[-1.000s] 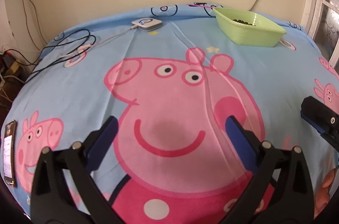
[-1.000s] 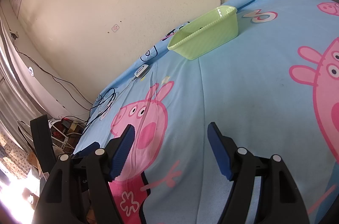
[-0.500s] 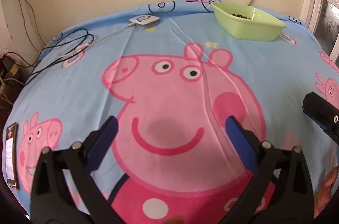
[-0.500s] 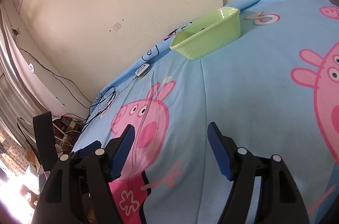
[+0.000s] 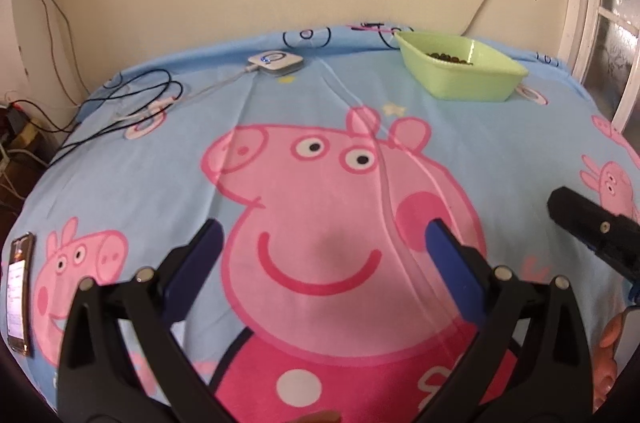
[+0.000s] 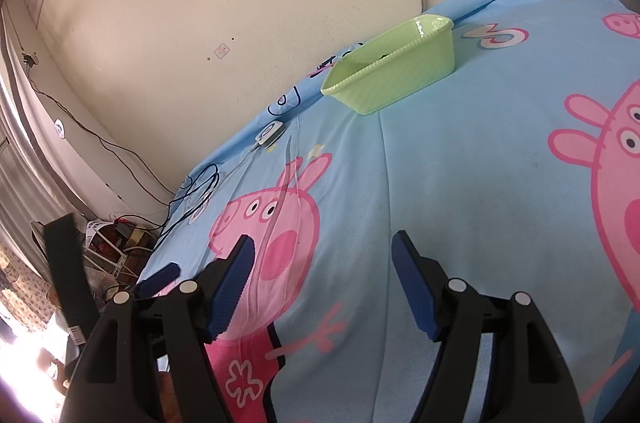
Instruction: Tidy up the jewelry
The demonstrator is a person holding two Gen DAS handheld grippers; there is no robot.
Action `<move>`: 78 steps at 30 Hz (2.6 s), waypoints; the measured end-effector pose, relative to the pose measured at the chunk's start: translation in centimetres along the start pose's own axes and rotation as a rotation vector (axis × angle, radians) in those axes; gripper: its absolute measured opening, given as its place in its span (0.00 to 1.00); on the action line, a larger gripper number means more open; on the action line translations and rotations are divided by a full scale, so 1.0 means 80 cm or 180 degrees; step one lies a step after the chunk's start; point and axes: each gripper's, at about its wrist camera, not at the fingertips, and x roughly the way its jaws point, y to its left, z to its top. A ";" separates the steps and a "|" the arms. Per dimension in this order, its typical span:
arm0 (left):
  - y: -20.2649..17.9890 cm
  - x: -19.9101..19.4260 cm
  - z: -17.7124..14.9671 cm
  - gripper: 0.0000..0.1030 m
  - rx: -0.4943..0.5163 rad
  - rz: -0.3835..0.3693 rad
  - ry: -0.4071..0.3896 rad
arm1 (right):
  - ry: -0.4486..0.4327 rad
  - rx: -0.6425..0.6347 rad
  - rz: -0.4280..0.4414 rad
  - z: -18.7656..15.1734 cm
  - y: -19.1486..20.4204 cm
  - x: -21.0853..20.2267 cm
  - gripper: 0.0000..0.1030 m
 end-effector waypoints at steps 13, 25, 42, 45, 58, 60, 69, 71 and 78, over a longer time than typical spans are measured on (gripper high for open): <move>0.019 0.009 -0.003 0.94 -0.0289 -0.0095 0.0148 | -0.0005 0.0000 -0.0029 -0.001 0.002 0.001 0.48; 0.014 0.009 -0.004 0.94 -0.0199 -0.0017 0.0139 | -0.0002 -0.0003 -0.0026 -0.001 0.002 0.001 0.48; 0.008 0.015 -0.007 0.94 -0.0125 0.0023 0.0282 | 0.0005 0.0003 -0.0010 -0.001 0.001 0.001 0.48; 0.006 0.015 -0.007 0.94 -0.0095 0.0027 0.0278 | 0.0011 -0.0002 -0.0011 -0.001 0.001 0.001 0.48; 0.004 0.014 -0.008 0.94 -0.0055 0.0148 0.0281 | 0.0031 -0.0009 -0.0005 -0.002 0.002 0.001 0.48; 0.003 0.014 -0.008 0.94 -0.0041 0.0157 0.0281 | 0.0027 -0.0010 -0.0010 -0.002 0.003 0.001 0.48; 0.002 0.015 -0.009 0.94 -0.0016 0.0171 0.0299 | 0.0024 -0.0007 -0.0006 -0.003 0.004 0.001 0.48; 0.002 0.015 -0.009 0.94 -0.0011 0.0177 0.0296 | 0.0024 -0.0008 -0.0005 -0.002 0.004 0.002 0.48; 0.001 0.016 -0.009 0.94 0.0003 0.0179 0.0298 | 0.0026 -0.0009 -0.0002 -0.002 0.003 0.002 0.48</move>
